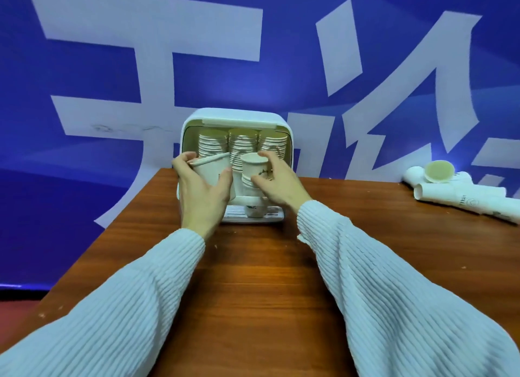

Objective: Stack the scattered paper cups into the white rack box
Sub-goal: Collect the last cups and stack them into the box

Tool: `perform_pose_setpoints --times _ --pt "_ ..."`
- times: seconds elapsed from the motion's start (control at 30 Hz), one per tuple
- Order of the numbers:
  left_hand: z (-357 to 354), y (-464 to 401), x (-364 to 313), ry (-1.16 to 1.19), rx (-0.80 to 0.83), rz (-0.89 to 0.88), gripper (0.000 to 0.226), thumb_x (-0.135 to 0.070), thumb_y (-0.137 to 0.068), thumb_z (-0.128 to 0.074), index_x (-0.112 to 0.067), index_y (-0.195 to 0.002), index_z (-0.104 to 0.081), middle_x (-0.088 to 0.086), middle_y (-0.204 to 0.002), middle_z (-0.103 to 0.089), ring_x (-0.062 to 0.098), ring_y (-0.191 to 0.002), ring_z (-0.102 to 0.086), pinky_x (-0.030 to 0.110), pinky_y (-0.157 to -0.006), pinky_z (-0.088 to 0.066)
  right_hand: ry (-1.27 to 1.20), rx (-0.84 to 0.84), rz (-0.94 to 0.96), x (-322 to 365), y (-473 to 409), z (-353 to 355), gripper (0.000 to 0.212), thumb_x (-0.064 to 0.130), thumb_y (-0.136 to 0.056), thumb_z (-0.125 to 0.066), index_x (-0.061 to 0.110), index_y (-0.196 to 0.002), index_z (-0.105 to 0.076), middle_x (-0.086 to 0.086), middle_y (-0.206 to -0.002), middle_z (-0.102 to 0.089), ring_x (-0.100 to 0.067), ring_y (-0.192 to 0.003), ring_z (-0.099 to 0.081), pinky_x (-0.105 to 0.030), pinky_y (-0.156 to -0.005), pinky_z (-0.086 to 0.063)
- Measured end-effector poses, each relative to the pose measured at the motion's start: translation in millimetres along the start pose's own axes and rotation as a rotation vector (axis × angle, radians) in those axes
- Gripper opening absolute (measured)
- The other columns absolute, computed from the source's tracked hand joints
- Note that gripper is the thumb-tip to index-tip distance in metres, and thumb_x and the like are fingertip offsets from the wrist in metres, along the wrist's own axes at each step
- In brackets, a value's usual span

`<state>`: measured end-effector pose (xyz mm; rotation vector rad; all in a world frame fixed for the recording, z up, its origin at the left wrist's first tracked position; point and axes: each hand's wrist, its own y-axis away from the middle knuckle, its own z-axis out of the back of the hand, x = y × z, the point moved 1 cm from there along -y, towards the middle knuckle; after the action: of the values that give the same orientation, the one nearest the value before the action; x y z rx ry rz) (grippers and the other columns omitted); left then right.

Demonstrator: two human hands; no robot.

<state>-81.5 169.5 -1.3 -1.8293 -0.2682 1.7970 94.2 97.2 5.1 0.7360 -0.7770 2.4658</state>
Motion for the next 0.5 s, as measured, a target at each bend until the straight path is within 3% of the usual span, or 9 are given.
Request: perform_pose_setpoints --times 0.07,0.13,0.23,0.3,0.4,0.5 --pt "-0.4 -5.4 3.5 -0.024 0.013 -0.018 0.06 -0.031 -0.085 -0.078 -0.026 -0.125 -0.033 0.0 -0.126 -0.048 0.02 -0.116 -0.052 0.034 -0.097 -0.045 0.085 0.07 -0.034 -5.4 2.7 -5.2 0.061 0.059 -0.092 -0.059 0.036 -0.148 -0.047 -0.003 -0.155 -0.039 -0.029 -0.134 -0.05 -0.047 -0.111 -0.045" --pt "-2.9 -13.1 5.9 -0.041 0.039 -0.018 0.066 -0.031 -0.083 -0.081 -0.022 -0.132 -0.038 -0.001 -0.132 -0.048 0.016 -0.121 -0.049 0.028 -0.101 -0.043 0.167 0.104 -0.022 -7.6 6.9 -9.8 0.062 0.066 -0.092 -0.059 0.032 -0.143 -0.054 0.002 -0.163 -0.033 -0.025 -0.14 -0.046 -0.045 -0.113 -0.043" --pt "-12.3 -29.3 4.5 -0.065 0.057 -0.034 0.07 -0.036 -0.082 -0.082 -0.02 -0.139 -0.045 -0.001 -0.135 -0.048 0.012 -0.121 -0.048 0.027 -0.103 -0.043 0.204 0.042 0.011 -7.2 13.0 -13.2 0.055 0.065 -0.093 -0.061 0.034 -0.138 -0.055 0.01 -0.149 -0.054 -0.022 -0.129 -0.058 -0.041 -0.099 -0.048" --pt "-21.2 -39.3 -0.8 -0.059 0.068 -0.054 0.069 -0.039 -0.081 -0.083 -0.021 -0.139 -0.049 -0.001 -0.133 -0.048 0.01 -0.117 -0.05 0.021 -0.099 -0.042 0.139 0.014 -0.04 -7.4 14.8 -12.8 0.07 0.065 -0.09 -0.065 0.041 -0.149 -0.037 0.007 -0.143 -0.062 -0.025 -0.125 -0.062 -0.041 -0.096 -0.047" --pt "-37.6 -51.3 -9.2 -0.064 0.096 -0.094 0.069 -0.038 -0.083 -0.083 -0.019 -0.14 -0.051 -0.003 -0.13 -0.047 0.006 -0.114 -0.048 0.0 -0.087 -0.033 0.036 0.029 -0.114 -7.7 13.9 -12.3 0.104 0.068 -0.084 -0.071 0.045 -0.16 -0.005 0.005 -0.15 -0.058 -0.028 -0.131 -0.059 -0.046 -0.105 -0.047" --pt "-54.9 -56.3 -9.0 -0.164 0.179 -0.183 0.072 -0.037 -0.082 -0.084 -0.015 -0.142 -0.05 0.004 -0.134 -0.052 0.014 -0.122 -0.05 0.012 -0.095 -0.034 0.013 0.039 -0.139 -10.0 12.1 -14.1 0.111 0.075 -0.08 -0.07 0.045 -0.162 0.0 0.008 -0.153 -0.055 -0.028 -0.135 -0.057 -0.047 -0.108 -0.044"
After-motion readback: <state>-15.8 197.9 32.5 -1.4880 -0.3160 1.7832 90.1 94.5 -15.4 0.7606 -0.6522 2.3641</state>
